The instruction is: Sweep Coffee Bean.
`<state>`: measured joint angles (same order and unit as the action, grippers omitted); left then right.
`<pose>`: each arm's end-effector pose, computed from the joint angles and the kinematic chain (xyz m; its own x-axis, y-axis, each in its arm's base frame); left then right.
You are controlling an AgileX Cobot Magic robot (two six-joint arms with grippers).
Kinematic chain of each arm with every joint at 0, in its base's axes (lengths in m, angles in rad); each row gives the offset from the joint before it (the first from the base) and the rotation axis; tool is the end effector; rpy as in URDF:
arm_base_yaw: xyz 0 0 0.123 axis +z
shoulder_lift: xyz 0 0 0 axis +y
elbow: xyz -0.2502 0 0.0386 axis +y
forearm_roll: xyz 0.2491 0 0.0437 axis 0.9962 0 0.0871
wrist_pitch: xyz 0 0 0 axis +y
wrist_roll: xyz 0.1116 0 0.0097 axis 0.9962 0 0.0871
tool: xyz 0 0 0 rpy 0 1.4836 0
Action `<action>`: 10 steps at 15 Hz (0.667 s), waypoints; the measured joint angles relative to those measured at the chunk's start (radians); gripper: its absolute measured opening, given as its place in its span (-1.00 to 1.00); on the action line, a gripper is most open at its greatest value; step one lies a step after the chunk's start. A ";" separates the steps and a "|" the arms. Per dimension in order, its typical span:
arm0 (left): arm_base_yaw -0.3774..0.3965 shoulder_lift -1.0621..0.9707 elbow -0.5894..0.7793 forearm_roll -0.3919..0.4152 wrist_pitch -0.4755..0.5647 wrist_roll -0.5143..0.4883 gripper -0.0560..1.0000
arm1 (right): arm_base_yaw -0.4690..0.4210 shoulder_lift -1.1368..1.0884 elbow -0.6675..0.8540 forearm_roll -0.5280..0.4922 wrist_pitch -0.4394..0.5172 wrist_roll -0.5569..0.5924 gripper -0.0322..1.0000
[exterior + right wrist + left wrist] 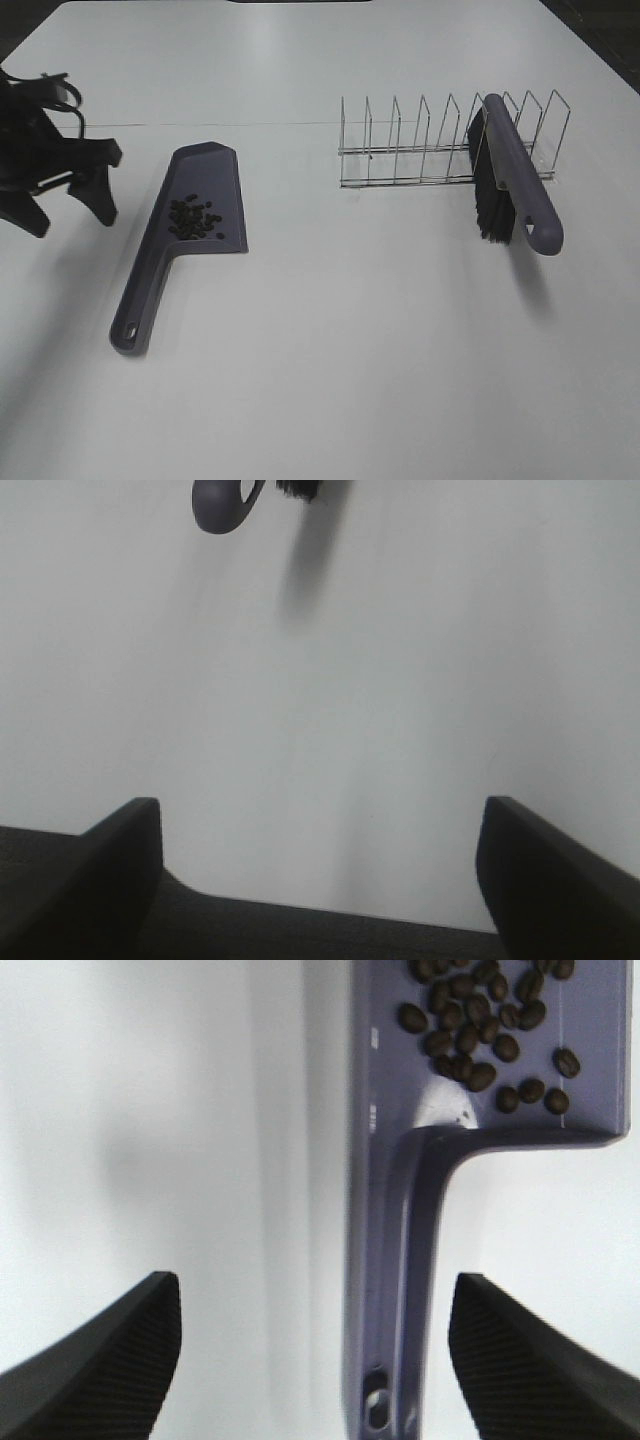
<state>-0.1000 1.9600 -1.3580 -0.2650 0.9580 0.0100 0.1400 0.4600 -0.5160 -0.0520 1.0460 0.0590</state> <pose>0.3689 -0.0611 0.1261 -0.9957 -0.0418 -0.0826 -0.0220 0.9736 -0.2271 0.1082 0.0102 0.2384 -0.7803 -0.0767 -0.6207 -0.0861 0.9962 -0.0149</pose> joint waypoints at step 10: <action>0.289 -0.316 0.076 0.166 0.176 0.086 0.40 | 0.000 -0.112 0.056 0.052 0.063 -0.059 0.52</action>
<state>0.1890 1.6440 -1.2820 -0.0990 1.1340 0.0960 0.1400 0.3480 -0.4600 0.0000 1.1090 0.0000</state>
